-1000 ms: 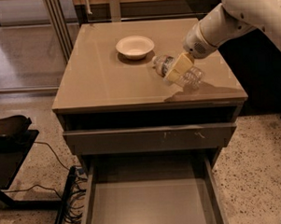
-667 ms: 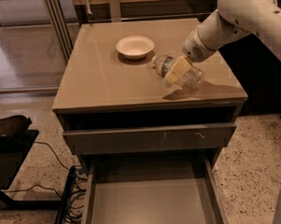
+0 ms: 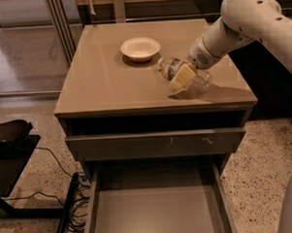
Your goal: Place water bottle into middle drawer
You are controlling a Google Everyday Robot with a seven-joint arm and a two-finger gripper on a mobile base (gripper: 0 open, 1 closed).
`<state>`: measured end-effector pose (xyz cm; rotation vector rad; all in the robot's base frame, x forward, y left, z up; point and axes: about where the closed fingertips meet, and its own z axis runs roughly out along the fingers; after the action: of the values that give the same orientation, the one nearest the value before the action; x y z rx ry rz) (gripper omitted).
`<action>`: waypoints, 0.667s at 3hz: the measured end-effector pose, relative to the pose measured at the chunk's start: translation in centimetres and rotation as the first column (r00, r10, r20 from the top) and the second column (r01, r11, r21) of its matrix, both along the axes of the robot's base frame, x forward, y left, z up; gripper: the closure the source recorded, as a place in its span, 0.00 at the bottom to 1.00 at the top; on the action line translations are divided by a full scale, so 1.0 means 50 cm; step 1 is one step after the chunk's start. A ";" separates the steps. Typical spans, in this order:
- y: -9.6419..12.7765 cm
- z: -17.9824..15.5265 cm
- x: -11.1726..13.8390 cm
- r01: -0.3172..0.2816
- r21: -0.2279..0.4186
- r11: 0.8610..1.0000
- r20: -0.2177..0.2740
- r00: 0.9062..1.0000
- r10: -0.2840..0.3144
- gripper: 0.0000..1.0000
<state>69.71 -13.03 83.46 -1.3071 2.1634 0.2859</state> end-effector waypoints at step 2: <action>0.000 0.000 0.000 0.000 0.000 1.000 0.000 1.000 0.000 0.64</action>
Offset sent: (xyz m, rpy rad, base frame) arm 0.0000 0.0000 0.0000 0.0000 0.0000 0.0000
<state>69.71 -13.03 83.46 -1.3072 2.1634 0.2860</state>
